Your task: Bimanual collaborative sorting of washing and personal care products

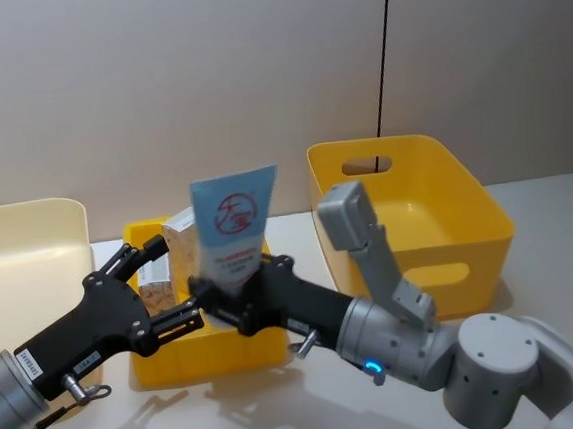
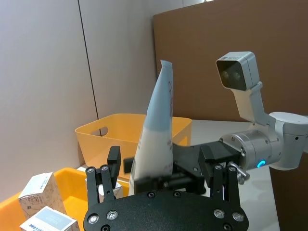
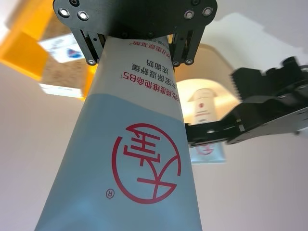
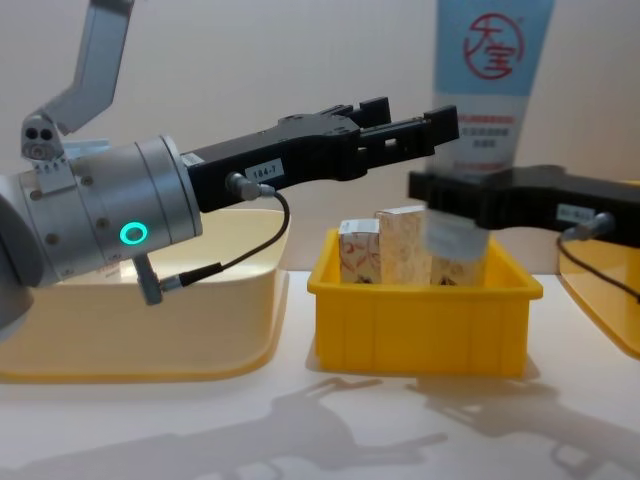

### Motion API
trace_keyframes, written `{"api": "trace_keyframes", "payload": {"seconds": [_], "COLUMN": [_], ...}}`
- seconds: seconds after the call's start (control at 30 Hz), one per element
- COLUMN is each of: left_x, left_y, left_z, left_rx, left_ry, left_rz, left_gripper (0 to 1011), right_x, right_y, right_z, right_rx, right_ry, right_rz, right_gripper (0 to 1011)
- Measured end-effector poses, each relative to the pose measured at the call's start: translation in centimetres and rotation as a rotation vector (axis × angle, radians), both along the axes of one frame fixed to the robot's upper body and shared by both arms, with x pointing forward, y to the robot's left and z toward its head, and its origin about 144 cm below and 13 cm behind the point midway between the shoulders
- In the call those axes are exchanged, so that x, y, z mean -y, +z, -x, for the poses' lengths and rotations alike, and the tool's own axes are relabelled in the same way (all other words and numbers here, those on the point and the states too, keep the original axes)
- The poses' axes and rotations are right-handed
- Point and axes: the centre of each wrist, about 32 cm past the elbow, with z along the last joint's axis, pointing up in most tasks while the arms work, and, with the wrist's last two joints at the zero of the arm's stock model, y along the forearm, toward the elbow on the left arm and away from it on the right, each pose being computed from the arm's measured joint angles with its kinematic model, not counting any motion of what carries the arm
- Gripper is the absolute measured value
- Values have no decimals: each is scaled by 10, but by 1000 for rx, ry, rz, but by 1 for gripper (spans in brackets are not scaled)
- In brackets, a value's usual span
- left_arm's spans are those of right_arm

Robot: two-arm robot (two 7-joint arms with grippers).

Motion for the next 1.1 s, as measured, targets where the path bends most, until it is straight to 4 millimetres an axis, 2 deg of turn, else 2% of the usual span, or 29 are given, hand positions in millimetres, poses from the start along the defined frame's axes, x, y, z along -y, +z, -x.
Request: {"api": "trace_keyframes", "payload": {"seconds": [0.53,1.1], "left_x": [0,0], "left_y": [0,0], "left_z": [0,0], "left_rx": [0,0], "left_ry": [0,0], "left_rz": [0,0], "left_gripper": [1003,1003], "right_x": [16,23], "right_y": [8,21], "right_z": [10,4], "right_rx": [58,162], "right_ry": [-235,-516], "right_rz": [-27,-12], "right_gripper": [520,520]}}
